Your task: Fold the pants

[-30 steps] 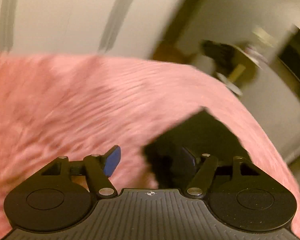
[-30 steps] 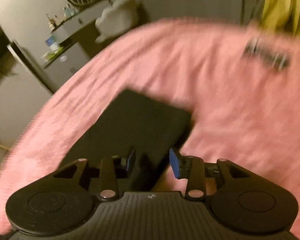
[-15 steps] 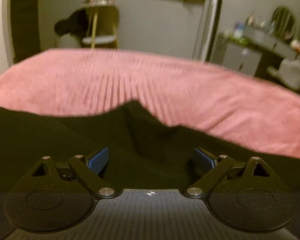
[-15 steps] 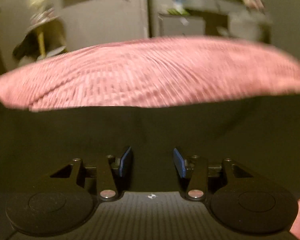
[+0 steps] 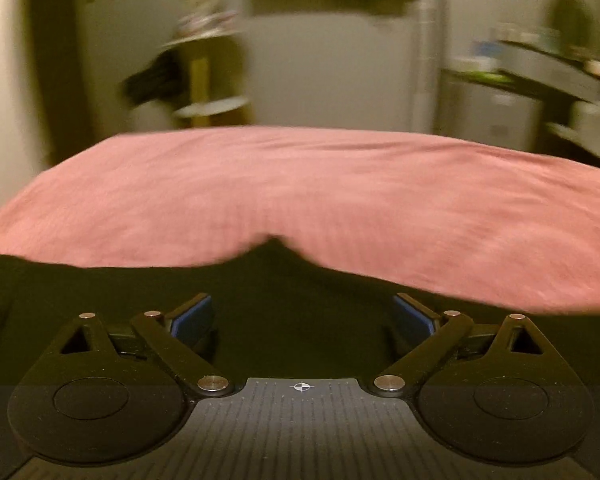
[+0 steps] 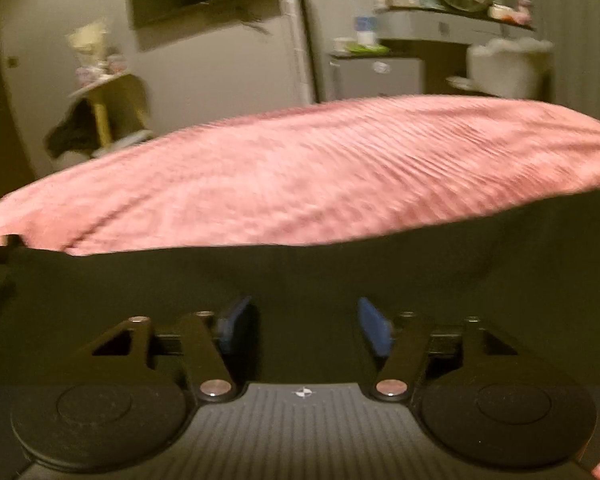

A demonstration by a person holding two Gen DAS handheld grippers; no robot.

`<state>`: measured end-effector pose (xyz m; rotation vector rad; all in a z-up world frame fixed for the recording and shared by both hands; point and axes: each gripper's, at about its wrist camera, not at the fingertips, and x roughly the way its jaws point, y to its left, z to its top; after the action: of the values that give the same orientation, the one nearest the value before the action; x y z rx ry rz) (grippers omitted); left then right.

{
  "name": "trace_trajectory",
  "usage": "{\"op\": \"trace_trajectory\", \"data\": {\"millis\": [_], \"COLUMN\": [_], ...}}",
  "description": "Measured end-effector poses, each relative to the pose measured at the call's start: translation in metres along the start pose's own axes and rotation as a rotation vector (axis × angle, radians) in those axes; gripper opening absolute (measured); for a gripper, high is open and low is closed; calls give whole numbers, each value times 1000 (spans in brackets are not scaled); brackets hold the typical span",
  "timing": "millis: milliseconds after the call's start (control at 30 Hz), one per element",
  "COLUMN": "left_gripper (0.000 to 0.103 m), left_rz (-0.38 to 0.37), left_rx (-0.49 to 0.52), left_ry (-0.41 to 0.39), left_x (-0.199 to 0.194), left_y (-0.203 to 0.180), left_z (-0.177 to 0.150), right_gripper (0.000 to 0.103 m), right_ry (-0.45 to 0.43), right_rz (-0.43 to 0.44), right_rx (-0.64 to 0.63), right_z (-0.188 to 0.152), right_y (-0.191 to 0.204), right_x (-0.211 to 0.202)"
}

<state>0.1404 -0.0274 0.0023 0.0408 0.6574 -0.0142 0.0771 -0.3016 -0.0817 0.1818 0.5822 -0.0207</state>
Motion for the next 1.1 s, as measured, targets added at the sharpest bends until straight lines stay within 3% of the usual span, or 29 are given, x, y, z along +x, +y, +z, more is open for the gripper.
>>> {"op": "trace_trajectory", "data": {"millis": [33,133,167,233,267,333,433,500,600,667,733,800,933,1000,1100], "left_gripper": [99,101,102,103,103,103,103,103,102,102,102,102,103,103,103], "left_rz": [-44,-147,-119,-81,-68,-4,69,142,102,149,26,-85,-173,-221,-346], "left_rx": [-2,-36,-23,8,2,-3,1,1,-5,14,-54,-141,-161,-138,-182], "left_ry": [8,96,122,113,108,115,119,121,114,106,126,153,189,204,209], "left_x": [-7,-4,3,9,10,10,4,-4,-18,-26,-34,-39,-41,-46,-52], "left_y": [-12,-41,-47,-49,-44,-31,-3,15,27,18,11,2,-22,-30,-34], "left_z": [-6,-22,-26,-31,-30,-25,-28,-32,-38,-40,-41,-43,-50,-52,-49], "right_gripper": [51,50,50,49,40,35,37,38,38,40,44,44,46,45,39], "right_ry": [6,23,23,23,15,-6,-48,-63,-118,-165,-164,-155,-162,-168,-139], "right_rz": [43,59,48,-59,-94,-129,-214,-329,-458,-460,-401,-277,-178,-148,-157], "right_rx": [-44,-114,-87,31,108,252,375,426,578,705,857,974,1110,1149,1095], "right_z": [-2,-4,-3,3,6,11,10,2,-20,-33,-45,-54,-66,-69,-62], "right_y": [9,16,8,-21,-41,-79,-130,-167,-221,-253,-280,-299,-321,-331,-332], "right_x": [0,4,5,6,4,-8,-37,-64,-111,-139,-151,-152,-141,-134,-130]}}
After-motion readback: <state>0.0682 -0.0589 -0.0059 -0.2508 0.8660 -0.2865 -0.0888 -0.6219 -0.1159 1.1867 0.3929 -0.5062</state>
